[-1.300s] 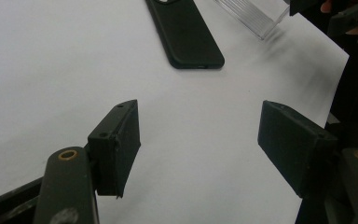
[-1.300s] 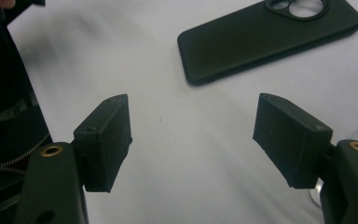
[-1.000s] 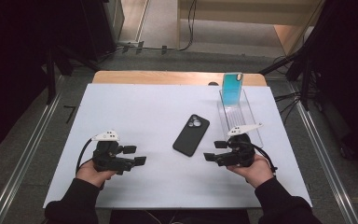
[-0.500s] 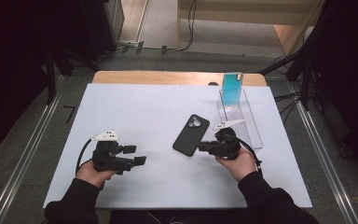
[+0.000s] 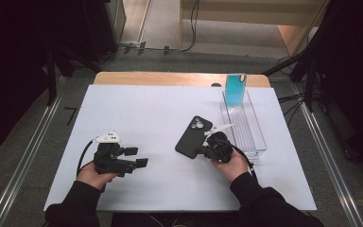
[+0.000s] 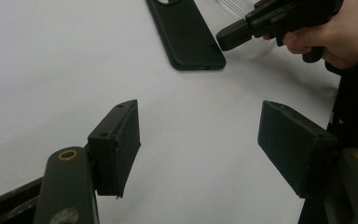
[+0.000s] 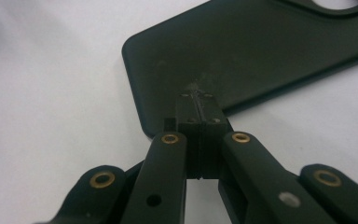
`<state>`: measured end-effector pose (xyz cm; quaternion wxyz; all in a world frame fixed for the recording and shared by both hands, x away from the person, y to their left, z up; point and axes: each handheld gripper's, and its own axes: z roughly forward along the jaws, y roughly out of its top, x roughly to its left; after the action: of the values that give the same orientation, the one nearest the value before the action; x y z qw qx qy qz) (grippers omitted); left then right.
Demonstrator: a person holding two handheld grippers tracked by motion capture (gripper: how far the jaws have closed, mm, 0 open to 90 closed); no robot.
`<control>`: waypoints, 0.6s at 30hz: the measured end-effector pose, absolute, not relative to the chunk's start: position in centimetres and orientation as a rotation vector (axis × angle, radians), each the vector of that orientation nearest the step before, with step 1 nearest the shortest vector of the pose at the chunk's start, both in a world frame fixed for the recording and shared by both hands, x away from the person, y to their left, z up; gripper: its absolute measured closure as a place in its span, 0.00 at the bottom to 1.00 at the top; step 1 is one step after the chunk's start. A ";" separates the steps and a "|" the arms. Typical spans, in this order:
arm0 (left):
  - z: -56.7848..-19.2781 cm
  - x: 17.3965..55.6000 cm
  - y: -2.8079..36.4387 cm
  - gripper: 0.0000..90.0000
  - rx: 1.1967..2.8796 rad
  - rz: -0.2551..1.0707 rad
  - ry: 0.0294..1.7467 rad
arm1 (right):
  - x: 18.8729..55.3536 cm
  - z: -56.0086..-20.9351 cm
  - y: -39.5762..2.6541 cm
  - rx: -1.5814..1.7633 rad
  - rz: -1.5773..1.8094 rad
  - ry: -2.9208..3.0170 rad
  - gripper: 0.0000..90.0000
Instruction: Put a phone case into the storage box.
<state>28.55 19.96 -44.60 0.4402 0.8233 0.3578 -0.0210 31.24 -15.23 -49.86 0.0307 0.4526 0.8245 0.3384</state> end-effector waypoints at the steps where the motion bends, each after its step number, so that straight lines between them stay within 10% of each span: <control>1: -44.6 28.6 20.0 0.34 2.045 -0.052 0.888 | 31.3 -49.9 -15.2 1.394 1.047 2.541 0.97; 18: -44.6 28.7 20.2 0.34 2.045 -0.048 0.893 | 31.8 -50.3 -13.3 1.332 1.078 2.609 0.97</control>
<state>28.66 20.22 -44.60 0.4391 0.8232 0.3593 -0.0194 31.76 -13.30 -50.32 0.0100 0.4268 0.8358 0.3452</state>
